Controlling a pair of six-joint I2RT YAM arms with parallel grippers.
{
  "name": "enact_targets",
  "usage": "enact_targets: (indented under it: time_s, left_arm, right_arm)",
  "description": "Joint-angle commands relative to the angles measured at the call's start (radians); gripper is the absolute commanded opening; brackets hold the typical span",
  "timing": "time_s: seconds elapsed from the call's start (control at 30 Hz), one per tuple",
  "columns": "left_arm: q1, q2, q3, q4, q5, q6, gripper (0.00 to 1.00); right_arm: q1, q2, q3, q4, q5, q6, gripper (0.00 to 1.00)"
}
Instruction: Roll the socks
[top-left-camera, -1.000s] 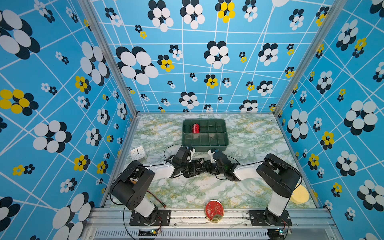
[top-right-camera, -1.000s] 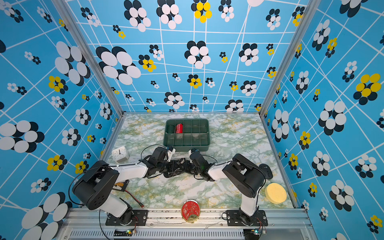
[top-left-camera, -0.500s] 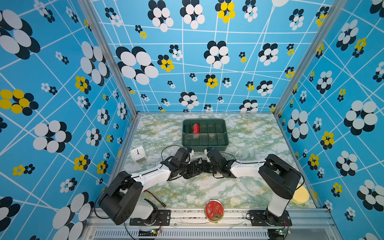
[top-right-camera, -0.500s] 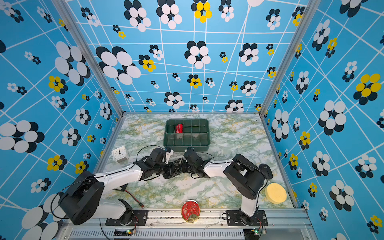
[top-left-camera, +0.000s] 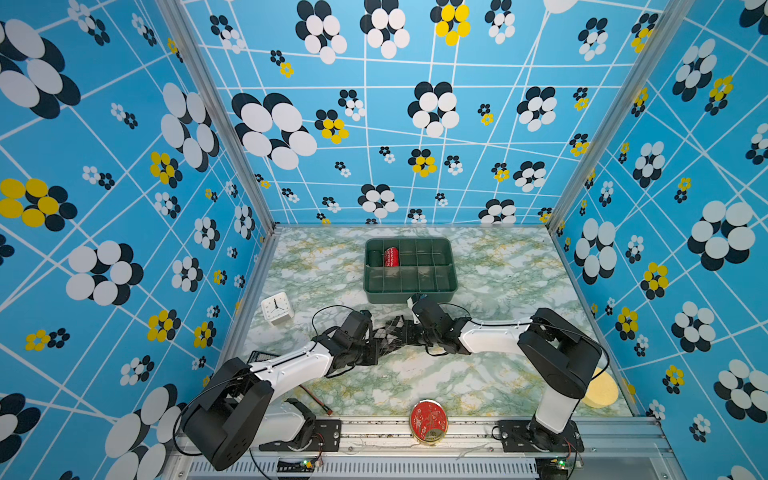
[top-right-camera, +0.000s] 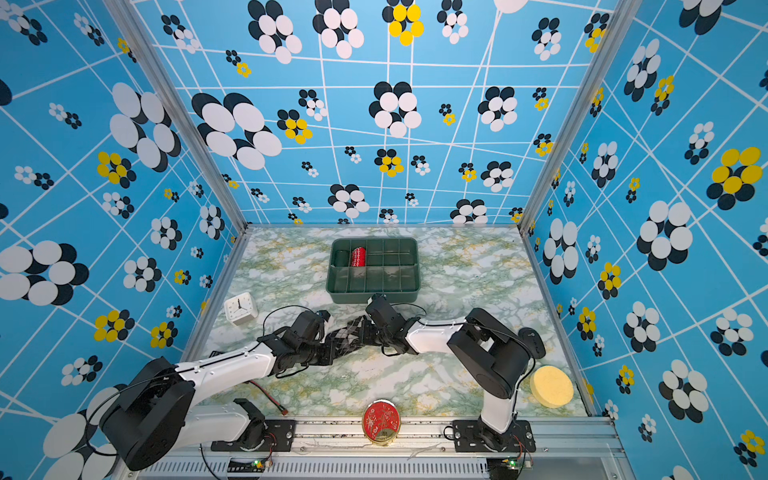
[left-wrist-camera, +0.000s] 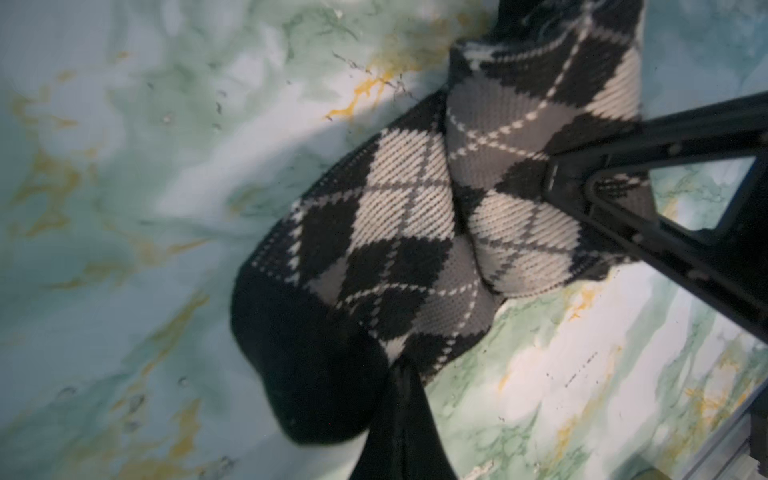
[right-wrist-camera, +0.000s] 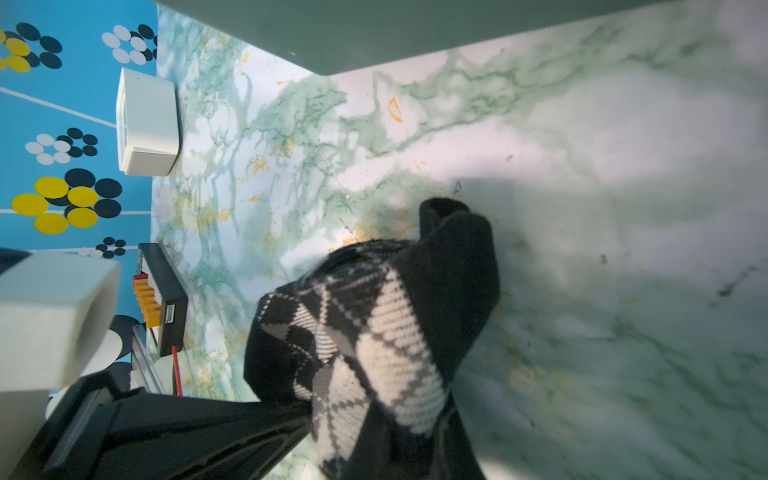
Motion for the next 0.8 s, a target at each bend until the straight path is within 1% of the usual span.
enact_targets:
  time_s: [0.0,0.13,0.23,0.37,0.47,0.6,0.77]
  left_arm:
    - [-0.005,0.0,-0.011,-0.004,-0.059,-0.005,0.03]
    - [-0.005,0.036,0.007,-0.029,-0.075,0.018,0.02]
    - [-0.005,0.061,0.011,-0.053,-0.082,0.028,0.0]
    - [-0.005,0.065,0.01,-0.052,-0.082,0.025,0.0]
    - [-0.003,0.073,0.013,-0.052,-0.082,0.025,0.0]
    - [-0.003,0.088,0.02,-0.051,-0.073,0.029,0.0]
    - [-0.003,0.091,0.019,-0.025,-0.041,0.028,0.0]
  right_arm:
    - [0.004,0.029,0.005,-0.097,0.013,-0.034,0.05]
    - [0.004,0.027,0.025,-0.158,0.012,-0.073,0.04]
    - [0.004,0.01,0.068,-0.286,0.055,-0.146,0.04]
    - [0.004,0.003,0.155,-0.5,0.146,-0.254,0.04]
    - [0.005,0.009,0.203,-0.597,0.188,-0.304,0.04]
    - [0.016,0.015,0.232,-0.657,0.241,-0.336,0.04]
    - [0.065,0.052,0.282,-0.696,0.287,-0.353,0.04]
